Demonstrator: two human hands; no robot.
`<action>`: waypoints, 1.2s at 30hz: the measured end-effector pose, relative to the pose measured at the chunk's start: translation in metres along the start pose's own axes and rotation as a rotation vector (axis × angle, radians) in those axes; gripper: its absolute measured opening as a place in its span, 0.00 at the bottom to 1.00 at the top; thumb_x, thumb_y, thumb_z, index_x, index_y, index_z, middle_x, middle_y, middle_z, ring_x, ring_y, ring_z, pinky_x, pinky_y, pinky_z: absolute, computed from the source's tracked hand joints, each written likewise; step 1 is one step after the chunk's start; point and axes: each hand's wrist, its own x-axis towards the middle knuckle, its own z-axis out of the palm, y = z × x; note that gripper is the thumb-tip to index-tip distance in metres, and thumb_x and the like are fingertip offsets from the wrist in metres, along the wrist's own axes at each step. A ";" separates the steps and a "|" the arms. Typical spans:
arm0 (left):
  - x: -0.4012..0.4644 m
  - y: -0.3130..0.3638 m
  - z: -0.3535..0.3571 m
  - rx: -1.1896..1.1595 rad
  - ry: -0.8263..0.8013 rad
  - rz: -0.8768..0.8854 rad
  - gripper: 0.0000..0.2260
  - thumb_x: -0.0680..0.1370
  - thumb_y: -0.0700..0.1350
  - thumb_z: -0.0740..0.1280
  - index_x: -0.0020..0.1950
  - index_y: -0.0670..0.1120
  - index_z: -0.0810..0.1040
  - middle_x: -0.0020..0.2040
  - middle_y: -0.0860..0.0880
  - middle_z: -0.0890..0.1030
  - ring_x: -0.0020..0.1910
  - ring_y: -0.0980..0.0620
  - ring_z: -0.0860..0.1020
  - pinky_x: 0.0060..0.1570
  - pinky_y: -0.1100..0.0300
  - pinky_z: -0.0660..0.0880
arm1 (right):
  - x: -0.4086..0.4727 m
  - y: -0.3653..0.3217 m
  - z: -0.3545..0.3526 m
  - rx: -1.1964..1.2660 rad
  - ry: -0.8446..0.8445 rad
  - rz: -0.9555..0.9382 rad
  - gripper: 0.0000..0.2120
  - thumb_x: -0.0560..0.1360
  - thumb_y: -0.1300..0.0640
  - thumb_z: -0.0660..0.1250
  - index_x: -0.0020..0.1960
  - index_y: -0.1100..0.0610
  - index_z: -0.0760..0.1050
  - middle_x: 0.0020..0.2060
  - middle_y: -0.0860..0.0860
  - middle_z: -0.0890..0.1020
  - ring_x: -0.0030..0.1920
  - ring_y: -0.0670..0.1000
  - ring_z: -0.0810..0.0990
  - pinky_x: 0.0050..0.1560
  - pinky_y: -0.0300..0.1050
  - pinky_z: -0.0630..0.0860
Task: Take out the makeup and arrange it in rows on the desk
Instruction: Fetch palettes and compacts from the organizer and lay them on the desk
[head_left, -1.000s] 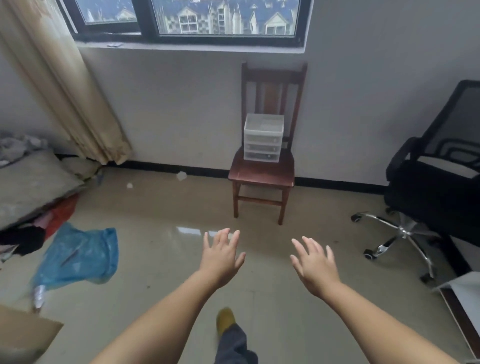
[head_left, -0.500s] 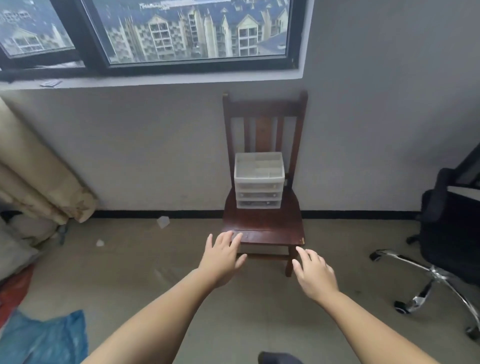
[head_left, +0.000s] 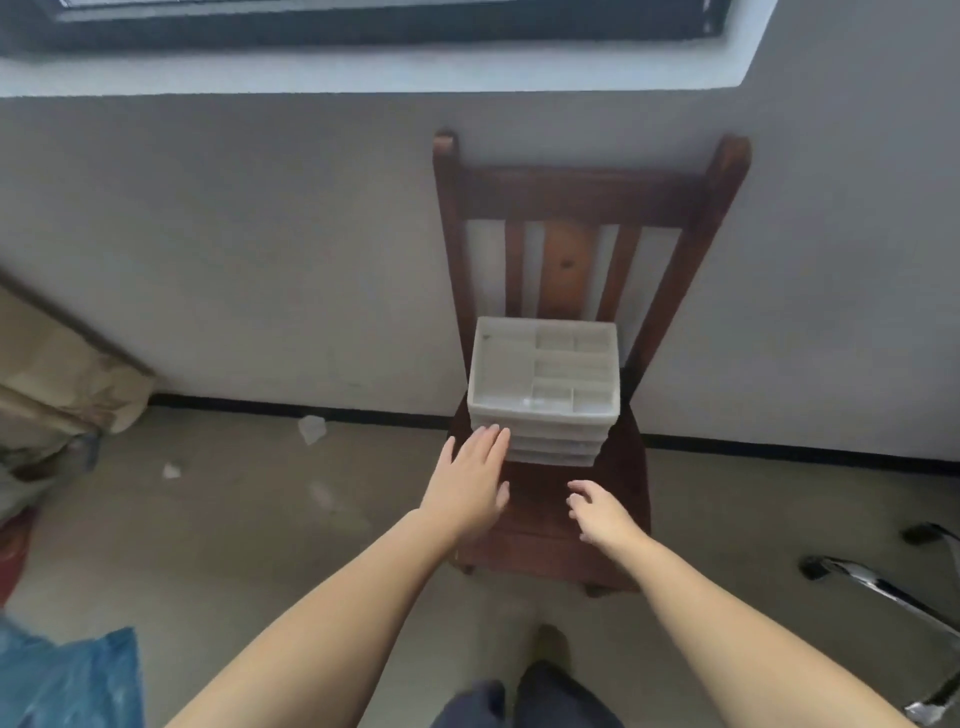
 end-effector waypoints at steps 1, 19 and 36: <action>0.018 -0.004 0.004 -0.002 -0.004 0.008 0.29 0.81 0.48 0.54 0.78 0.45 0.44 0.79 0.49 0.47 0.77 0.52 0.46 0.75 0.50 0.45 | 0.019 -0.006 0.005 0.102 -0.016 0.057 0.18 0.80 0.59 0.52 0.70 0.56 0.66 0.61 0.58 0.76 0.61 0.58 0.76 0.58 0.53 0.74; 0.120 -0.057 0.102 0.045 0.192 0.130 0.32 0.67 0.35 0.47 0.72 0.38 0.65 0.73 0.43 0.66 0.72 0.46 0.65 0.67 0.44 0.66 | 0.190 -0.025 0.070 1.389 0.113 0.458 0.10 0.80 0.65 0.52 0.50 0.60 0.73 0.55 0.58 0.77 0.53 0.54 0.78 0.57 0.56 0.72; 0.118 -0.057 0.110 0.050 0.184 0.111 0.40 0.65 0.30 0.62 0.75 0.39 0.52 0.76 0.43 0.52 0.75 0.45 0.52 0.71 0.43 0.53 | 0.113 0.036 0.092 1.320 -0.033 0.550 0.21 0.76 0.74 0.45 0.64 0.61 0.65 0.51 0.59 0.78 0.58 0.59 0.75 0.60 0.58 0.71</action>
